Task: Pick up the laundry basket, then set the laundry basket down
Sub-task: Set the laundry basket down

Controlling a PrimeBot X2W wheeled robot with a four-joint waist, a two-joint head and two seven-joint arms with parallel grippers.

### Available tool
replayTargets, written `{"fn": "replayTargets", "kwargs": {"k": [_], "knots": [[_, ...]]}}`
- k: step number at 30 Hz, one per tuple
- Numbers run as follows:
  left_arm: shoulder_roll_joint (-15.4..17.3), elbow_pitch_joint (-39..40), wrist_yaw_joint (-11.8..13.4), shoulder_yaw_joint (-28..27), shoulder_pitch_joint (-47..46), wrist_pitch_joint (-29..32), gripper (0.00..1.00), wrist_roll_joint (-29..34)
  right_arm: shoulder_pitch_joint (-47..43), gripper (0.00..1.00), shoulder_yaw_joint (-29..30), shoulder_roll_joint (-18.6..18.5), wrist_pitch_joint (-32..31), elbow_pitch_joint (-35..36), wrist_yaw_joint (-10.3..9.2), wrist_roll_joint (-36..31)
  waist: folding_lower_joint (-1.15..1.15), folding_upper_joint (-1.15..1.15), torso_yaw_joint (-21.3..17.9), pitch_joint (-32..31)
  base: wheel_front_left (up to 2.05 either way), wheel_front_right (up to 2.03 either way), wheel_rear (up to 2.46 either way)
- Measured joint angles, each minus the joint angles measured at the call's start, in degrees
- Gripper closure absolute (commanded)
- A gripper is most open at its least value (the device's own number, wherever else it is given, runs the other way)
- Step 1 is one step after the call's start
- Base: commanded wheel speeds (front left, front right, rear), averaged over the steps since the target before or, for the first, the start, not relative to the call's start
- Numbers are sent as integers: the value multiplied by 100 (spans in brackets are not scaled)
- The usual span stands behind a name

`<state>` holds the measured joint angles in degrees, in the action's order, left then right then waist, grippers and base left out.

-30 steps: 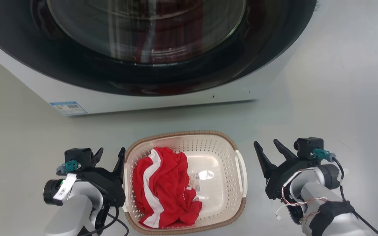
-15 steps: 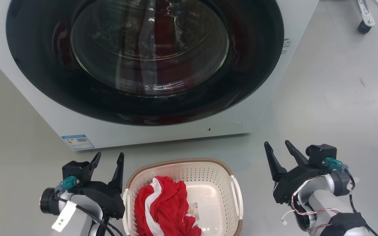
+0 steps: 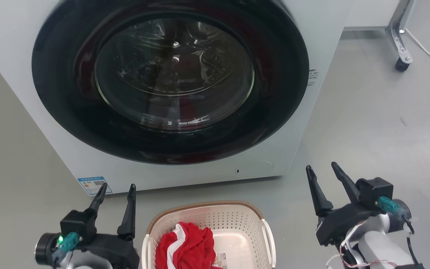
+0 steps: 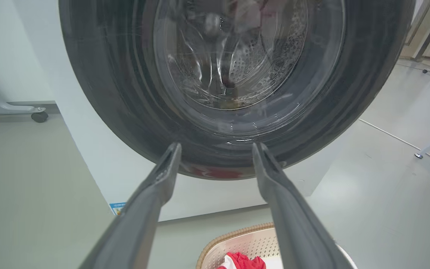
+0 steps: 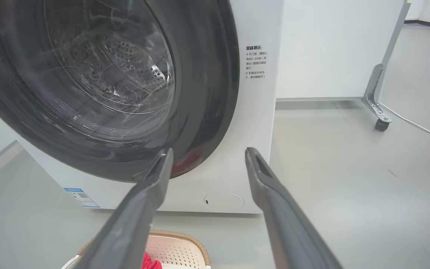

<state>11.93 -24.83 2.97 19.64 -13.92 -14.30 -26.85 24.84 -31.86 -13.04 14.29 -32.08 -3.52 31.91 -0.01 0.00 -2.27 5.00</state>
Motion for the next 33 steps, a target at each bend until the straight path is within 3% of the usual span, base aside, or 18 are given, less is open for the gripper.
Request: {"fn": "replayTargets", "kwargs": {"k": [14,33], "knots": [[160,1906,312,-258,1421,-1,0,333,-1240,0,357,-297,1,1800,-261,-437,0,0,30,-432,0,0,0],[43,2729,414,-668,2074,162,0,388,-2094,0,978,-363,18,2743,-361,-749,1,1,6,-474,0,0,0]]}}
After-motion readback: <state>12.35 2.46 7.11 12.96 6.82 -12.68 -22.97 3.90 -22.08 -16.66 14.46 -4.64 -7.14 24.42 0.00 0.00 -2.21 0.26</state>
